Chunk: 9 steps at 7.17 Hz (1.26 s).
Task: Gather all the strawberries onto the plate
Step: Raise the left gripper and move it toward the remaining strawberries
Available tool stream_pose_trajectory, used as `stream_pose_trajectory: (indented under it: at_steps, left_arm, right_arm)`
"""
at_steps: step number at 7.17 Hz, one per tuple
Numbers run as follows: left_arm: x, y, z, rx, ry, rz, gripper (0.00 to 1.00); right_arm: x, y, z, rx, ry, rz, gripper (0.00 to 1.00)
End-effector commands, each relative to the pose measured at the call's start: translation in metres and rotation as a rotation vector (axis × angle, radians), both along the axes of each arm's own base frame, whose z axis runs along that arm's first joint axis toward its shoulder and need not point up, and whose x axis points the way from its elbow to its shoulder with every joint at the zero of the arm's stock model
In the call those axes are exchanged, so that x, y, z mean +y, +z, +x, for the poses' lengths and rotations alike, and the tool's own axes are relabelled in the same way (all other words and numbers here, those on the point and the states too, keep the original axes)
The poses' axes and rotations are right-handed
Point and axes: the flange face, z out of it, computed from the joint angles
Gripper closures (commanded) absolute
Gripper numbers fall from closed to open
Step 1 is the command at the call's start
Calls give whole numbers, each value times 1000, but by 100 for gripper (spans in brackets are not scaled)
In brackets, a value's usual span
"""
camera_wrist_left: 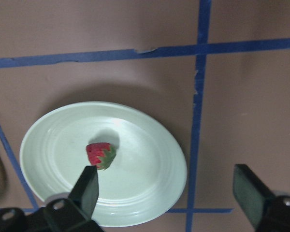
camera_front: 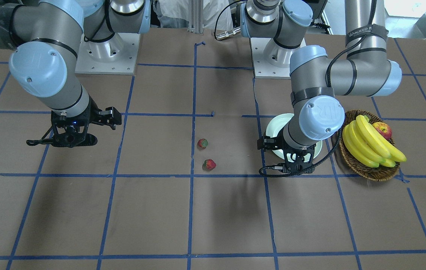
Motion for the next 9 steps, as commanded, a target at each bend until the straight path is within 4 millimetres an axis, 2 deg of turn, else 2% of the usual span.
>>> stream_pose_trajectory:
  at_steps: [1, 2, 3, 6, 7, 9]
  left_arm:
    - [0, -5, -53, 70, 171, -56, 0]
    - [-5, -13, -65, 111, 256, -84, 0]
    - [-8, -20, -69, 113, 302, -83, 1]
    - [-13, -40, -81, 105, 346, -89, 2]
    - [-12, -48, -100, 100, 386, -109, 2]
    - [-6, -61, -120, 66, 489, -89, 2]
  right_arm:
    - [1, 0, 3, -4, 1, 2, 0]
    - [-1, 10, 2, 3, 6, -17, 0]
    - [-1, 34, 1, 10, 6, -54, 0]
    - [8, 121, -1, 17, 4, -15, 0]
    - [8, 129, -1, 17, 4, -16, 0]
    - [9, 124, -1, 19, 5, -4, 0]
